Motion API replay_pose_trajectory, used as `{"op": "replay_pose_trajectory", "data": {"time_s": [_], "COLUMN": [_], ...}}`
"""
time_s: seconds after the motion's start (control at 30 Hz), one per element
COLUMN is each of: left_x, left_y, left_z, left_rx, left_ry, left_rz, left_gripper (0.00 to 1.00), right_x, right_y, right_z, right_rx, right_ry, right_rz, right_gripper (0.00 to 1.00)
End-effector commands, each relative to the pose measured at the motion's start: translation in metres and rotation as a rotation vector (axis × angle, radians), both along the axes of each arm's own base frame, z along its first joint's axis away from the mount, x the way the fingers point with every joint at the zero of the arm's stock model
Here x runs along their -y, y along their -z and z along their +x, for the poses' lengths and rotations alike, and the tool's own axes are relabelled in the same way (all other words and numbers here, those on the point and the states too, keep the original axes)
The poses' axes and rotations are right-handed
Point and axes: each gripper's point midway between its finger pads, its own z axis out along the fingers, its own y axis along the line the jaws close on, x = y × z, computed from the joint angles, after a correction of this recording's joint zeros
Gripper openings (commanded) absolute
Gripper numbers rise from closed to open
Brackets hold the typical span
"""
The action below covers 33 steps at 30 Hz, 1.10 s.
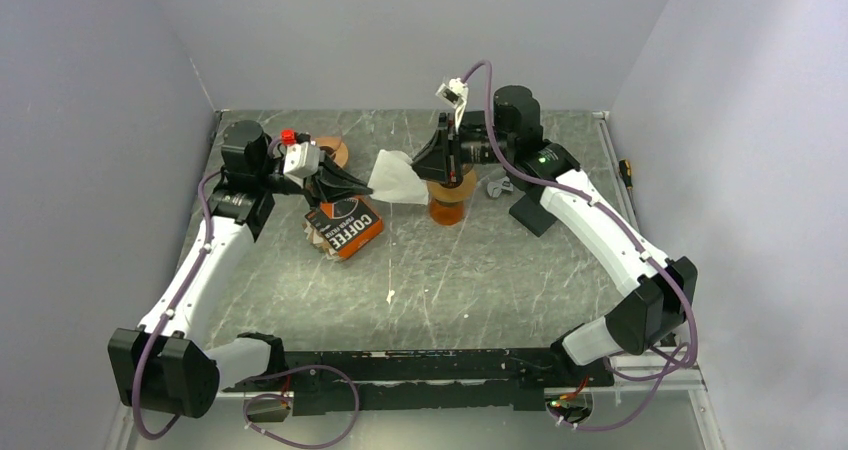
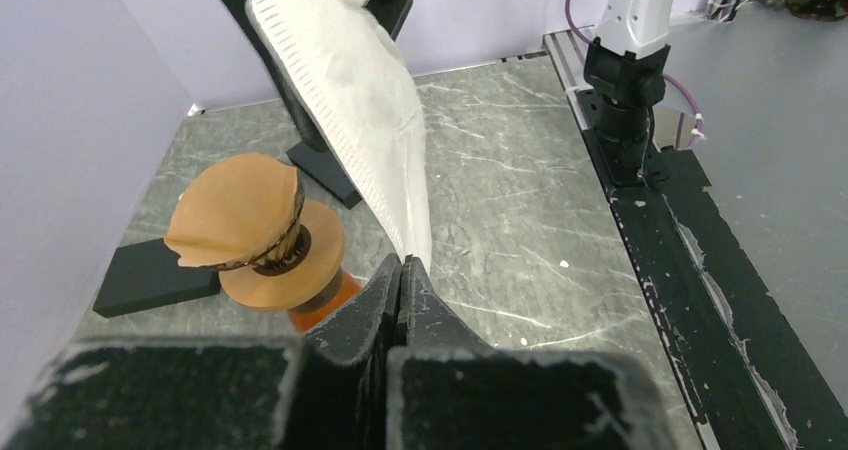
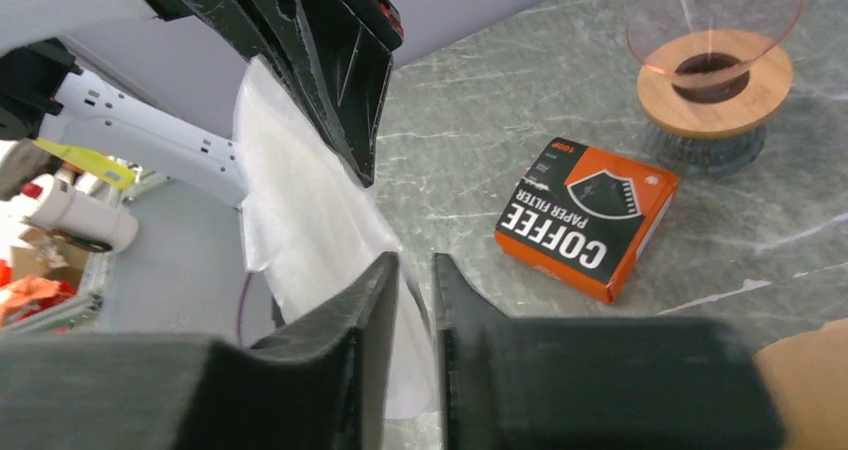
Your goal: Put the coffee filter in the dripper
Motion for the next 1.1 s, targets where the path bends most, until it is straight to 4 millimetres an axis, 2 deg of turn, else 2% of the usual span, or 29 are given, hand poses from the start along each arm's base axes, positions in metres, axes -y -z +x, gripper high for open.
{"op": "replay_pose_trajectory", "data": {"time_s": [0.0,0.03,0.07,0.1,0.13,0.17,0.23,0.27,0.43,0.57,0.7,0.8,0.93,1.07], "left_x": [-0.002,-0.002,-0.002,-0.002,-0.003,-0.004,-0.008,-0.011,-0.026,-0.036,-0.035,-0.031,-0.042,-0.043], "left_y": [-0.012,-0.011,-0.010,-0.010,-0.010,-0.009,-0.011,-0.013,-0.018,-0.011,0.005,0.014,0.035,0.040], "left_z": [0.000,0.002,0.003,0.006,0.009,0.015,0.028,0.034,0.058,0.075,0.071,0.067,0.077,0.081], "left_rx": [0.030,0.030,0.033,0.039,0.040,0.036,0.021,0.019,-0.106,-0.389,-0.560,-0.697,-0.851,-0.930], "left_ry": [-0.027,-0.035,-0.045,-0.060,-0.081,-0.126,-0.227,-0.282,-0.514,-0.674,-0.676,-0.669,-0.810,-0.847], "left_rz": [-0.010,-0.008,-0.005,-0.003,-0.001,0.003,0.000,-0.006,-0.038,-0.046,0.042,0.043,0.046,0.030], "left_gripper": [0.00,0.00,0.00,0.04,0.17,0.39,0.95,0.99,0.99,0.99,1.00,1.00,1.00,0.99], "right_x": [0.001,0.001,0.001,0.002,0.002,0.002,0.004,0.005,0.012,0.013,0.011,0.006,0.000,-0.007], "right_y": [-0.017,-0.018,-0.019,-0.021,-0.022,-0.023,-0.026,-0.027,-0.029,-0.032,-0.028,-0.022,-0.013,-0.001], "right_z": [-0.010,-0.010,-0.011,-0.012,-0.011,-0.009,-0.005,-0.002,0.024,0.036,0.050,0.060,0.074,0.082], "right_rx": [0.083,0.087,0.089,0.093,0.097,0.098,0.105,0.107,0.116,0.125,0.118,0.113,0.127,0.174], "right_ry": [-0.034,-0.035,-0.039,-0.040,-0.032,-0.021,0.015,0.037,0.196,0.259,0.323,0.386,0.510,0.625], "right_rz": [0.047,0.049,0.051,0.052,0.051,0.050,0.050,0.048,0.009,0.014,-0.016,-0.045,-0.088,-0.173], "right_gripper": [0.13,0.04,0.00,0.00,0.00,0.00,0.00,0.00,0.00,0.00,0.00,0.00,0.00,0.00]}}
